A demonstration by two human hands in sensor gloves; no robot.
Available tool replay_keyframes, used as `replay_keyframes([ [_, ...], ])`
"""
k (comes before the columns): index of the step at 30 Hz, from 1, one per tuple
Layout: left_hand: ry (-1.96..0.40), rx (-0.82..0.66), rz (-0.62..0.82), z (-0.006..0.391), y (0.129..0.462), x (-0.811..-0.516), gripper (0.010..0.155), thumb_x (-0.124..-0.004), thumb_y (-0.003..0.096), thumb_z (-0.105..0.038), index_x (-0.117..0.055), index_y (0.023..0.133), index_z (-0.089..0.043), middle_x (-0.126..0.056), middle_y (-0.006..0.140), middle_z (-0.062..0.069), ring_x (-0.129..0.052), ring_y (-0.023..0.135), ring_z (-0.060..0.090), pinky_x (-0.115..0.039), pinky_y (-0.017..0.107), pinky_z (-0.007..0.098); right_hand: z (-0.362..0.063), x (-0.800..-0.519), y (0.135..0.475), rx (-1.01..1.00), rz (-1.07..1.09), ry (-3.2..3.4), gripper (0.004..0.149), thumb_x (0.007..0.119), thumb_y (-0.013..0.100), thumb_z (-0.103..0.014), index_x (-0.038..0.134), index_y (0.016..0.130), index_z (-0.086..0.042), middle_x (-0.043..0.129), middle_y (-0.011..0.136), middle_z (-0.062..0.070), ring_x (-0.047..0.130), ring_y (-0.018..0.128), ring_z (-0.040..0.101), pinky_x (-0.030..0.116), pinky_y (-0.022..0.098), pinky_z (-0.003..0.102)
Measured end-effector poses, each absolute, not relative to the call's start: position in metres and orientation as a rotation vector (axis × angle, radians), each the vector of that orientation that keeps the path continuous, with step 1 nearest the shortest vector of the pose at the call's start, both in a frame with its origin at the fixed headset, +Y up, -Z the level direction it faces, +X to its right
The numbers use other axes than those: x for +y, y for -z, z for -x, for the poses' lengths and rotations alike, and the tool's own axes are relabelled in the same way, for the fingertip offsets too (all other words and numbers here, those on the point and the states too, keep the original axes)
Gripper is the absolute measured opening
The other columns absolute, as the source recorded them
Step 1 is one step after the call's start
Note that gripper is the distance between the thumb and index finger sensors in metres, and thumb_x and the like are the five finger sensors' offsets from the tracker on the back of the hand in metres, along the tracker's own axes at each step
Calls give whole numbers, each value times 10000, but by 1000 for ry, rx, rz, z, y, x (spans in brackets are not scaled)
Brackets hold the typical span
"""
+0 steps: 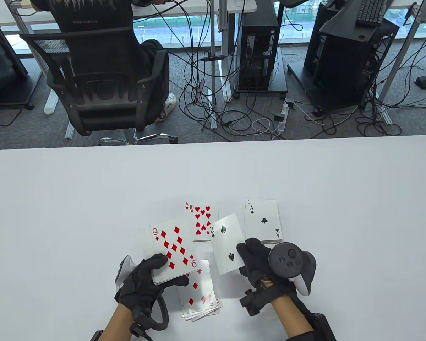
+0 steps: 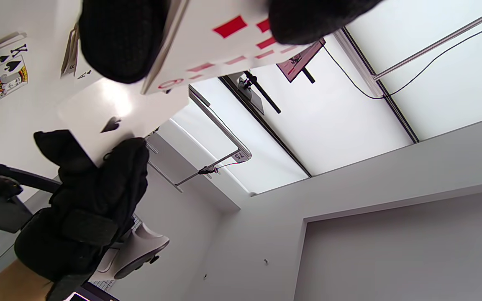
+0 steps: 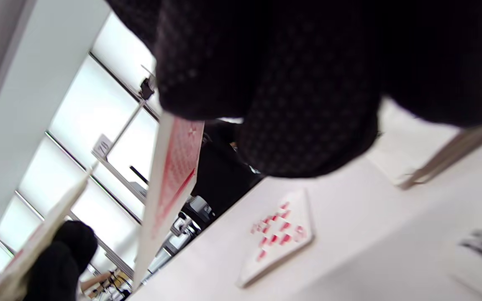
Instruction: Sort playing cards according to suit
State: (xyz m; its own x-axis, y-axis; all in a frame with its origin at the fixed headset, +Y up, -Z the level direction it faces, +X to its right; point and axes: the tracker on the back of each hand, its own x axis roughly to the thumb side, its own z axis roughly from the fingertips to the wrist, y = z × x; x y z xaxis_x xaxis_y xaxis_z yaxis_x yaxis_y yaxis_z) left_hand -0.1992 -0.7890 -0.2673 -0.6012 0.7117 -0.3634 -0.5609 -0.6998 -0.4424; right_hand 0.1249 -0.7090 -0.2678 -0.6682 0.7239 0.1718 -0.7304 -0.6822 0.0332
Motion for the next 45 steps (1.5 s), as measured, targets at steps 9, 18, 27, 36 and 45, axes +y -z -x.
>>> replay_keyframes([
  [9,-2280,-351,674,200,267,-788,537,-646,641,-421,-366,1091,-336,-513,1151,4,-710,1022,331,-798,607,459,-156,-745,250,360,-4,-2747,445,680,543,-211,743,717,194,943,290,85,992,199,273,877,158,452],
  [18,-2278,-339,671,201,266,-789,537,-646,641,-422,-367,1092,-334,-514,1151,5,-710,1021,332,-798,606,459,-147,-771,248,524,38,-3028,508,681,549,-267,729,705,214,930,289,92,979,194,275,864,161,461],
  [27,-2276,-332,672,201,266,-789,537,-646,642,-422,-366,1092,-334,-514,1151,5,-709,1021,332,-799,606,459,-139,-769,253,725,60,-3176,560,632,566,-323,745,718,204,929,293,95,978,209,286,861,175,472],
  [36,-2276,-338,677,202,266,-789,537,-646,641,-422,-368,1092,-334,-515,1151,5,-711,1021,331,-798,605,460,-111,-725,268,455,-70,-3005,566,650,569,-321,721,742,214,929,349,130,974,273,327,852,216,503],
  [45,-2267,-343,691,201,266,-790,537,-648,641,-420,-369,1092,-333,-515,1151,6,-711,1020,332,-797,606,461,-42,-707,263,-84,-471,-2447,563,625,576,-315,699,774,206,929,420,157,967,342,362,844,263,522],
])
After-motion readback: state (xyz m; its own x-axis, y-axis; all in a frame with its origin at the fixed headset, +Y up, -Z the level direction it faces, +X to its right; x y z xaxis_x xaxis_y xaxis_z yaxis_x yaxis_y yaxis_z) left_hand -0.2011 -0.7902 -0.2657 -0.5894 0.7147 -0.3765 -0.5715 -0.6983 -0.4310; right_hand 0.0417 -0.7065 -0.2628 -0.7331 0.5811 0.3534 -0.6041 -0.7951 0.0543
